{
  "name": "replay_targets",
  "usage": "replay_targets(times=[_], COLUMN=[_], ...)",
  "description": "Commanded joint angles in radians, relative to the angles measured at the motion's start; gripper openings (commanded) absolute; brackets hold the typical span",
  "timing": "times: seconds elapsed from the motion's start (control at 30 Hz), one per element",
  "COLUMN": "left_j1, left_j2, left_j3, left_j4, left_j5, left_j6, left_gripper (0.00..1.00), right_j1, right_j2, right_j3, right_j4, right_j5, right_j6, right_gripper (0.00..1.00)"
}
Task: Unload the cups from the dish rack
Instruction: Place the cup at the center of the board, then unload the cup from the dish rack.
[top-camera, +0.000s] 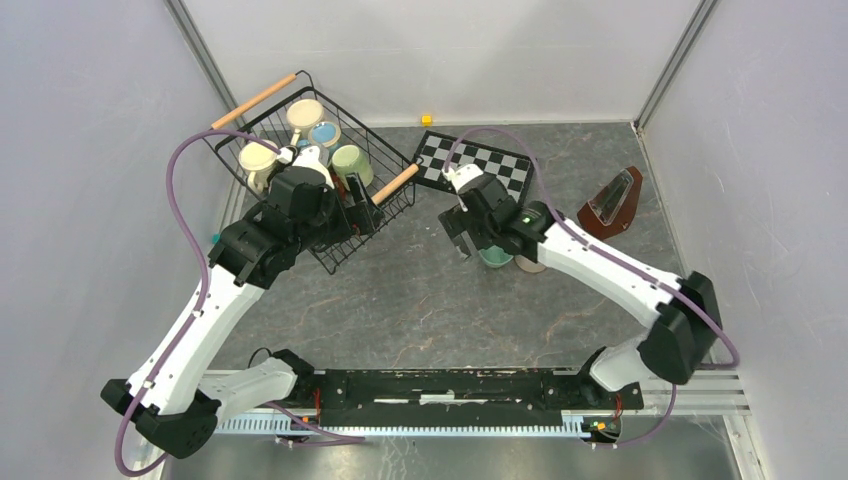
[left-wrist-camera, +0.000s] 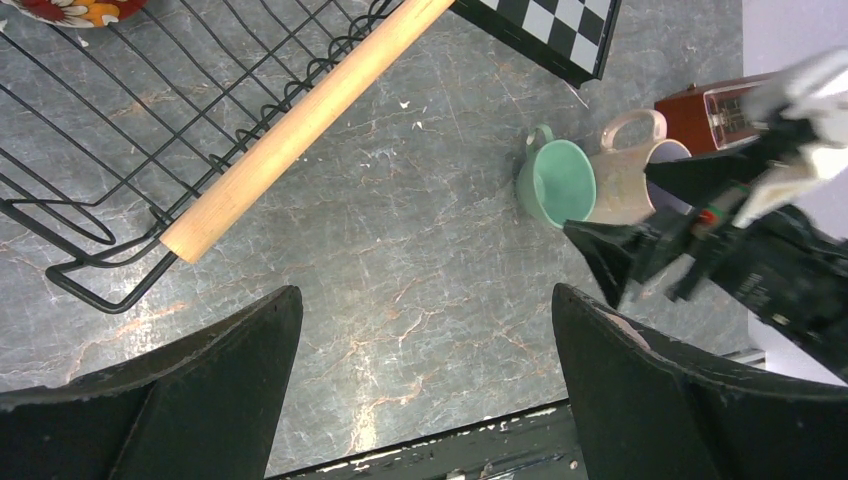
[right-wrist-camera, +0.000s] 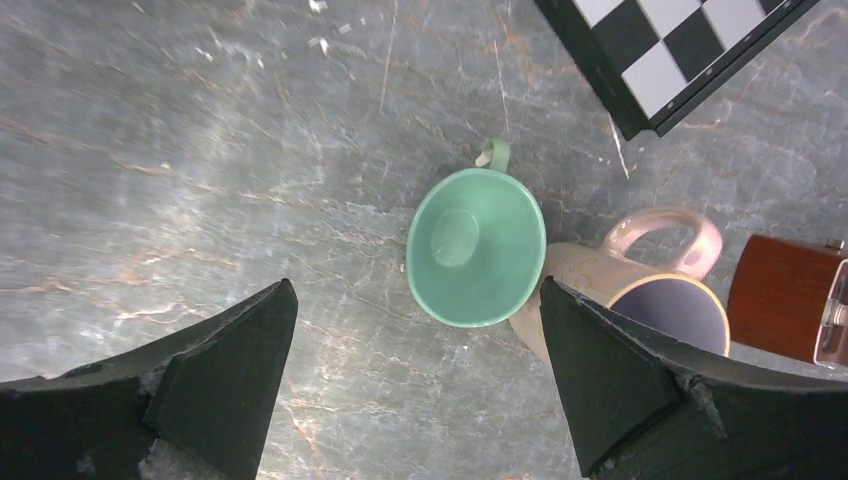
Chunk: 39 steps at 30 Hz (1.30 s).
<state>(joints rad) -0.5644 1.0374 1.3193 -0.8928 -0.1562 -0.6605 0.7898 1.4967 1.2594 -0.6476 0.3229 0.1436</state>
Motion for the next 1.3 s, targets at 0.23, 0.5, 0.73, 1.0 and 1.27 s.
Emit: replay_targets(times=[0.23, 0.5, 0.73, 1.0, 1.27], left_j1=[0.003, 0.100, 0.271, 0.396, 0.462], left_j2=[0.059, 0.278, 0.487, 0.719, 0.871], left_j3=[0.111, 0.278, 0.394, 0.516, 0.566], left_j4=[-0.057, -0.099, -0.025, -0.002, 0.005], left_j5=[-0.168, -0.367, -0.261, -0.247, -0.225], left_j6=[-0.051, -0.092, -0.096, -0.109, -0.130], left_gripper=[1.00, 1.00, 1.00, 1.00, 1.00], right_j1=[0.005, 0.005, 0.005, 0.006, 0.004], right_j2=[-0.299, -0.364, -0.402, -0.431, -0.438], right_j3=[-0.048, -0.075, -0.088, -0.103, -0.146], right_j4=[0.117, 0.125, 0.111, 0.110, 0.155], right_j5=[-0.088, -0.112, -0.107, -0.100, -0.145], right_j6=[0.051, 0.047, 0.042, 0.046, 0.039], right_gripper=[0.98, 0.98, 0.98, 0.98, 0.98])
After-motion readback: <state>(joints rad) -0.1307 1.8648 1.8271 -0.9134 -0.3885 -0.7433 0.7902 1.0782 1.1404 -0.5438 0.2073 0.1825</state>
